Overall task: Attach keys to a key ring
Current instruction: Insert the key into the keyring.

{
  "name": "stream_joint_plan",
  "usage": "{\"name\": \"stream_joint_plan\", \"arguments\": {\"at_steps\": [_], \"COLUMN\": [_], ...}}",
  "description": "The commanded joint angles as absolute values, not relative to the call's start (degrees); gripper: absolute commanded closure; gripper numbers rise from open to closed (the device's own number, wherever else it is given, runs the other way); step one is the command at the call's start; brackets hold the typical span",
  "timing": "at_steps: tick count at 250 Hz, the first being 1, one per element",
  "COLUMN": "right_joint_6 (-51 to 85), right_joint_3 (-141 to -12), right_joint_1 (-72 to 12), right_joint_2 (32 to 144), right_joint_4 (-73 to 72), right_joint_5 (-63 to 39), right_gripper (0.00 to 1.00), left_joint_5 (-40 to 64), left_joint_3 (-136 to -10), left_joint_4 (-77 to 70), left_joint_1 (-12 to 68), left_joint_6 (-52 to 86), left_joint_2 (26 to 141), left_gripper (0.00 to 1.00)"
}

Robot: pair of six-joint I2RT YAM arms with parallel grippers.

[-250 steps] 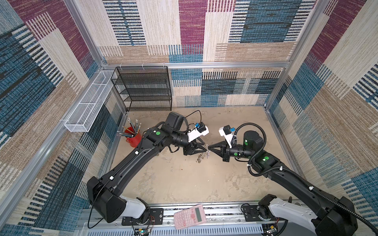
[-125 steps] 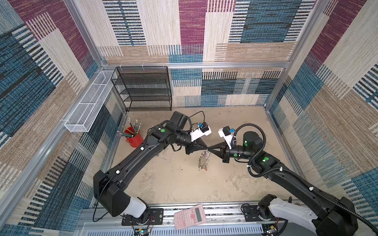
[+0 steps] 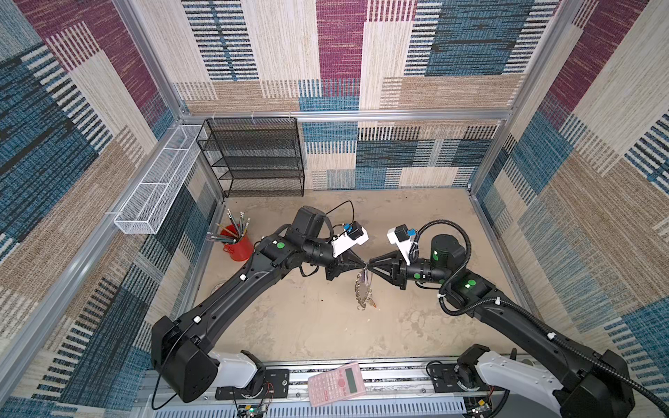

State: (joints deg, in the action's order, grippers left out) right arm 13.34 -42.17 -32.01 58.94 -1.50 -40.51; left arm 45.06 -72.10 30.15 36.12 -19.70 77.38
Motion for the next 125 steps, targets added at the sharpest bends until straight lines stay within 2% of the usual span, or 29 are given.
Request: {"name": "stream_joint_plan", "arguments": {"at_steps": [1,24,49,125], "right_joint_6": [14.58,14.75,15.15,15.77], "right_joint_3": [-41.99,-41.99,-41.95,-41.7], "right_joint_1": [-31.9,-31.87,-31.82,-31.82], "right_joint_2": [59.3,59.34,59.59,60.86], "right_joint_4": [-4.46,-4.88,-6.13,-7.99], "right_joint_5": [-40.51,-40.95,-42.39,-44.53], "right_gripper": [0.7,0.67,0.69,0.82], "left_joint_5": [49.11,48.85,49.09,49.64], "left_joint_3": [-68.89,-65.56,-61.74,-54.09], "left_joint_4": [20.28,15.34,8.53,-6.47], "left_joint_1": [36.12,36.1,36.03,35.59], "left_joint_6": [-13.5,-11.18,-7.31,1.71], "left_joint_2": [75.23,73.2,71.29,68.74], "left_gripper": [1.0,1.0,1.0,1.0]}}
